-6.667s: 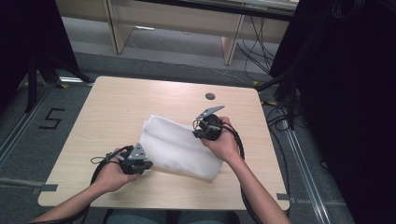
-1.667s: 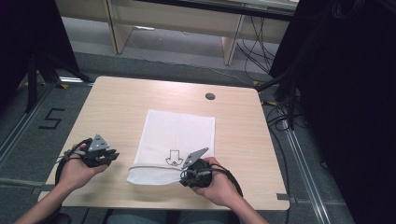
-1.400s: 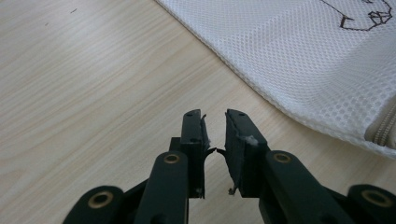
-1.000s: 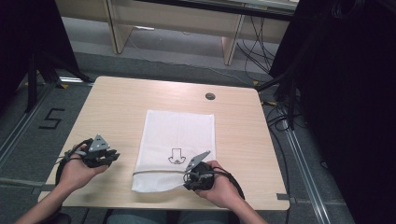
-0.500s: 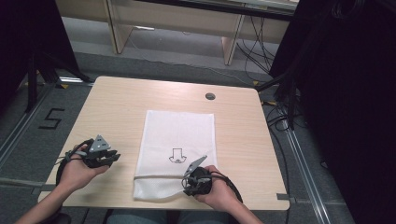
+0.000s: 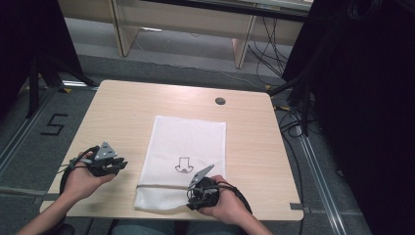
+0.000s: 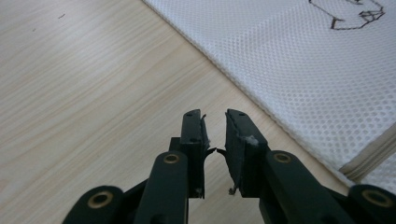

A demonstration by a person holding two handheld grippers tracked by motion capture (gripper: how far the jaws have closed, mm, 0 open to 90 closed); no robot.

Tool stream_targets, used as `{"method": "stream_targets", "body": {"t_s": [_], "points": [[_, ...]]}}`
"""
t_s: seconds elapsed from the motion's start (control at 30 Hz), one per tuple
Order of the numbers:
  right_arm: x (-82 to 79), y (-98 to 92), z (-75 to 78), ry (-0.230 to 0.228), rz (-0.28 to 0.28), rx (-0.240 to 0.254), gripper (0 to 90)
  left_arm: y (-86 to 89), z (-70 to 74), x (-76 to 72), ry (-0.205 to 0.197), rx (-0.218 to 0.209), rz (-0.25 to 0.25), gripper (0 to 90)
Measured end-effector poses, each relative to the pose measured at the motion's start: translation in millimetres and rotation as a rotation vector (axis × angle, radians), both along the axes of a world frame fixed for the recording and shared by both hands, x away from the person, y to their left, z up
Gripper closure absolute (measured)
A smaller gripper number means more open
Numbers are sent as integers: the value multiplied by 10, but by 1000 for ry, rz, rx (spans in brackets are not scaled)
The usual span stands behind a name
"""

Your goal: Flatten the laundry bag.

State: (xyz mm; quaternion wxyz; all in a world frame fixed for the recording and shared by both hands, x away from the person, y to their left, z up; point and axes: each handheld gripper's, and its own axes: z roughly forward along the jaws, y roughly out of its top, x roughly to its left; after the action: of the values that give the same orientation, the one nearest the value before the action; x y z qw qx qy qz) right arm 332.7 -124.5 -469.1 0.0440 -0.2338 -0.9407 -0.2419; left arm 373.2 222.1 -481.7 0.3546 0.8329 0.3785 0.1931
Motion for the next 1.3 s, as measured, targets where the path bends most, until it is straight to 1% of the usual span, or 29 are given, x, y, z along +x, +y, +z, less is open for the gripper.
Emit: {"method": "stream_targets", "body": {"t_s": [0.03, 0.07, 0.1, 0.2, 0.23, 0.3, 0.33, 0.37, 0.43, 0.47, 0.5, 0.53, 0.6, 0.67, 0.7, 0.73, 0.77, 0.83, 0.87, 0.93, 0.97, 1.0, 1.03, 1.1, 1.13, 1.17, 1.23, 1.27, 1.3], "points": [[7, -11, 52, -8, -12, 16, 723, -4, 8, 0, 3, 6, -4, 768], [13, -22, 96, -7, -21, 36, 702, -27, 18, -2, 2, -5, -5, 768], [31, -46, 156, -28, -32, 55, 691, -52, 22, -6, 2, -26, -5, 769], [81, -118, 264, -63, -58, 79, 672, -137, 63, -16, -16, -39, -30, 770], [96, -152, 292, -77, -76, 82, 671, -186, 73, -31, -8, -57, -34, 771], [179, -283, 343, -103, -108, 87, 691, -304, 99, -57, -6, -76, -74, 778], [200, -331, 355, -104, -136, 77, 705, -369, 108, -74, 5, -91, -97, 782], [218, -400, 369, -96, -187, 63, 728, -433, 117, -90, 7, -86, -120, 784], [310, -560, 350, -117, -222, 44, 803, -536, 130, -96, 4, -75, -170, 784], [330, -613, 335, -102, -246, 33, 842, -611, 131, -110, 18, -84, -179, 784], [367, -703, 305, -107, -287, 1, 881, -666, 132, -105, 17, -70, -198, 785], [396, -772, 259, -94, -320, -18, 900, -705, 127, -105, 32, -67, -209, 786], [429, -852, 186, -68, -342, -29, 900, -768, 102, -102, 56, -73, -211, 790], [445, -901, 115, -50, -353, -48, 900, -825, 83, -94, 71, -56, -227, 793], [443, -918, 78, -25, -373, -73, 900, -848, 78, -91, 72, -51, -235, 794], [458, -932, 45, -35, -352, -69, 900, -888, 61, -85, 88, -46, -241, 793], [457, -935, 10, -18, -353, -79, 900, -923, 46, -79, 99, -43, -253, 794], [455, -929, -38, -6, -352, -91, 900, -992, 13, -59, 109, -4, -275, 793], [451, -921, -54, 4, -363, -103, 900, -1014, -2, -50, 110, 2, -279, 793], [458, -915, -73, -6, -347, -100, 900, -1050, -21, -36, 120, 35, -288, 796], [456, -911, -73, -6, -342, -101, 900, -1064, -41, -15, 114, 64, -302, 798], [461, -914, -81, -17, -336, -98, 900, -1072, -60, -12, 121, 74, -297, 800], [453, -913, -82, -11, -346, -99, 900, -1067, -68, -6, 120, 89, -305, 800], [451, -915, -93, -17, -325, -98, 900, -1058, -99, -8, 134, 92, -306, 799], [433, -904, -97, -6, -340, -102, 900, -1057, -118, -10, 137, 96, -296, 799], [429, -899, -108, -10, -330, -101, 900, -1051, -126, -9, 148, 105, -303, 799], [422, -884, -113, -18, -320, -103, 900, -1053, -151, -12, 150, 107, -301, 799], [408, -873, -107, -8, -332, -106, 900, -1049, -155, -10, 147, 121, -311, 800], [402, -867, -108, -6, -329, -107, 900, -1050, -167, -20, 157, 122, -303, 801]]}}
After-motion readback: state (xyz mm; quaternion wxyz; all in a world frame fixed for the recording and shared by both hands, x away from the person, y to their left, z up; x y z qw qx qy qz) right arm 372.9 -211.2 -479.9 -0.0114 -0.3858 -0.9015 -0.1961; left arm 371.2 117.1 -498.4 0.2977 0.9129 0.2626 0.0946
